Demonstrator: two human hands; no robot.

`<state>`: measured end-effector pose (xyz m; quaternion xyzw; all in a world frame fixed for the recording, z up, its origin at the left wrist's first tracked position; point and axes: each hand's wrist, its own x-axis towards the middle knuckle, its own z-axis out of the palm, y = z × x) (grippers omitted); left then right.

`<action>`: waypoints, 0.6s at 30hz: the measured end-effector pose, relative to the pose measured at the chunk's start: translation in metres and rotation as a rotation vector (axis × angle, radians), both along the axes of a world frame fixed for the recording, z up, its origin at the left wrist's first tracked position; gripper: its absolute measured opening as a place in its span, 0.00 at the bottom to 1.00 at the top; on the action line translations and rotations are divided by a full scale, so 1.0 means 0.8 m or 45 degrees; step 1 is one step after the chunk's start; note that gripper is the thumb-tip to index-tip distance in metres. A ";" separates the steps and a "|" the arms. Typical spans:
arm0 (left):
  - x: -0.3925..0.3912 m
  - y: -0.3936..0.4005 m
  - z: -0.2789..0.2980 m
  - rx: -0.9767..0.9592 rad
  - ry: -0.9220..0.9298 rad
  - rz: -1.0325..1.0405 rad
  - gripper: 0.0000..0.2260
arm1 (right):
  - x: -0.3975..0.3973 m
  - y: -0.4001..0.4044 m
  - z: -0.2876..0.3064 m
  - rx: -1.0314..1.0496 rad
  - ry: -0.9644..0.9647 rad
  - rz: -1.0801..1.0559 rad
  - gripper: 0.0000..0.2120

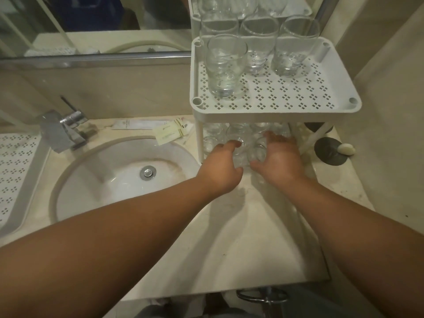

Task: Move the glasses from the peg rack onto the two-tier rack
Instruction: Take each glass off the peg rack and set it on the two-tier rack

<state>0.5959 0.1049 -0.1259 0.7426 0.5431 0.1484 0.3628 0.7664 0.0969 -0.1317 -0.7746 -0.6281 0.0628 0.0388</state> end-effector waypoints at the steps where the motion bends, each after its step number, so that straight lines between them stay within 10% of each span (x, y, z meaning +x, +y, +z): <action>1: 0.000 -0.004 0.002 0.002 -0.004 -0.020 0.29 | -0.006 -0.010 0.012 0.060 0.027 -0.005 0.37; 18: -0.011 -0.057 0.084 0.359 -0.465 -0.046 0.23 | -0.049 -0.095 0.187 0.503 0.217 -0.017 0.39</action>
